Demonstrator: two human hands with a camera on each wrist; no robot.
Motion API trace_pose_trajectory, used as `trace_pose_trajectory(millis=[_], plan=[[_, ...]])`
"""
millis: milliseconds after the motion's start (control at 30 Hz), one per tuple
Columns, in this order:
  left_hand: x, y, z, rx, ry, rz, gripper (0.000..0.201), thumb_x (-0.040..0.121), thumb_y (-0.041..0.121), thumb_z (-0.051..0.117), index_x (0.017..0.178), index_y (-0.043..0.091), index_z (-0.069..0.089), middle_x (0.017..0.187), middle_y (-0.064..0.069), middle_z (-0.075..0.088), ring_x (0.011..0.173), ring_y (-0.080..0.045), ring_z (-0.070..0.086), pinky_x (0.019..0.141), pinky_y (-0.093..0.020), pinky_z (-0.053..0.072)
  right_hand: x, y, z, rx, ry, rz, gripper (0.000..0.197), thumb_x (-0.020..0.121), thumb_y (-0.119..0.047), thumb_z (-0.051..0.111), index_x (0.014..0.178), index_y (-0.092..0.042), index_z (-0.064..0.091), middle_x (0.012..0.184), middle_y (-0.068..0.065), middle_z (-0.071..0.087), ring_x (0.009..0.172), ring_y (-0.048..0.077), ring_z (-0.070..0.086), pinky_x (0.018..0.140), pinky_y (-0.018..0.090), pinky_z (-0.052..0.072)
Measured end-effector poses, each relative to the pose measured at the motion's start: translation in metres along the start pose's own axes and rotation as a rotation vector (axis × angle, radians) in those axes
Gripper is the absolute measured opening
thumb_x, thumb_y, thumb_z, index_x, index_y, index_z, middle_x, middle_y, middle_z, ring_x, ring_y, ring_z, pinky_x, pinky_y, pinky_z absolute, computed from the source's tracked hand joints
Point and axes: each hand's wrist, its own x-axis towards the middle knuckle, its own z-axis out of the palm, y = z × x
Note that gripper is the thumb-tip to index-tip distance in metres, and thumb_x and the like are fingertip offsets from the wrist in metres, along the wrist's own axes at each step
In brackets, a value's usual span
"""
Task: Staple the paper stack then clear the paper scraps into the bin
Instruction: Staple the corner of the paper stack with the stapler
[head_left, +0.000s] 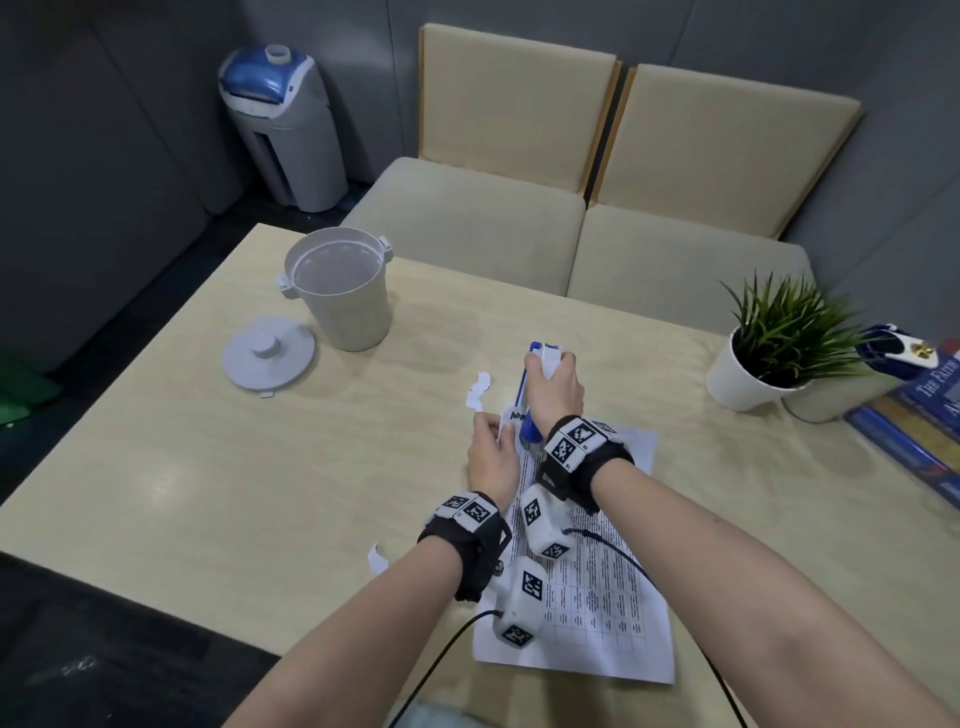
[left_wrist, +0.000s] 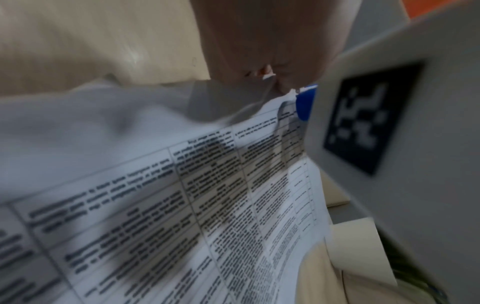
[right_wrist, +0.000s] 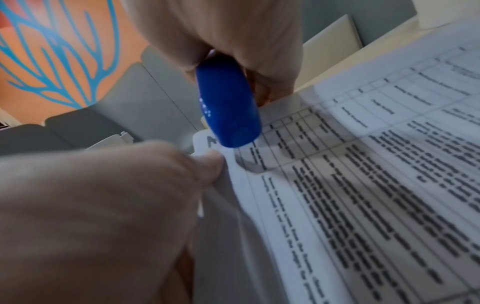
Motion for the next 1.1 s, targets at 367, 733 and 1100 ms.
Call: trace_pose_trajectory(millis=[367,733,1100], plan=[[0.011,-0.001,-0.008,-0.185,-0.123,-0.028,0.025,0.086,0.042,0.052,0.082,0.017,0.047,0.084,-0.001,0.057,0.082,-0.019,0.054,0.084,-0.042,0.047,0.003,-0.006,0.013,-0.04,-0.037,-0.053,0.046,0.087,-0.053,0.045,0.106,-0.01,0.046,0.091,0.009,0.064,0.084,0.031,0.056,0.073,0.037,0.043],[0.005,-0.008,-0.024,-0.135,-0.156,-0.078,0.014,0.085,0.011,0.064,0.079,0.017,0.054,0.077,0.003,0.056,0.073,-0.017,0.052,0.073,-0.03,0.044,0.007,-0.002,0.009,-0.007,-0.008,-0.014,0.046,0.088,-0.051,0.045,0.104,-0.008,0.051,0.087,0.006,0.06,0.085,0.031,0.054,0.07,0.033,0.037],[0.007,-0.003,-0.027,-0.162,-0.162,-0.134,0.018,0.083,0.006,0.067,0.073,0.016,0.056,0.074,-0.002,0.06,0.076,-0.022,0.056,0.078,-0.038,0.05,0.003,-0.008,0.014,0.009,-0.038,-0.054,0.047,0.084,-0.054,0.047,0.099,-0.01,0.053,0.088,0.006,0.062,0.086,0.032,0.057,0.073,0.036,0.042]])
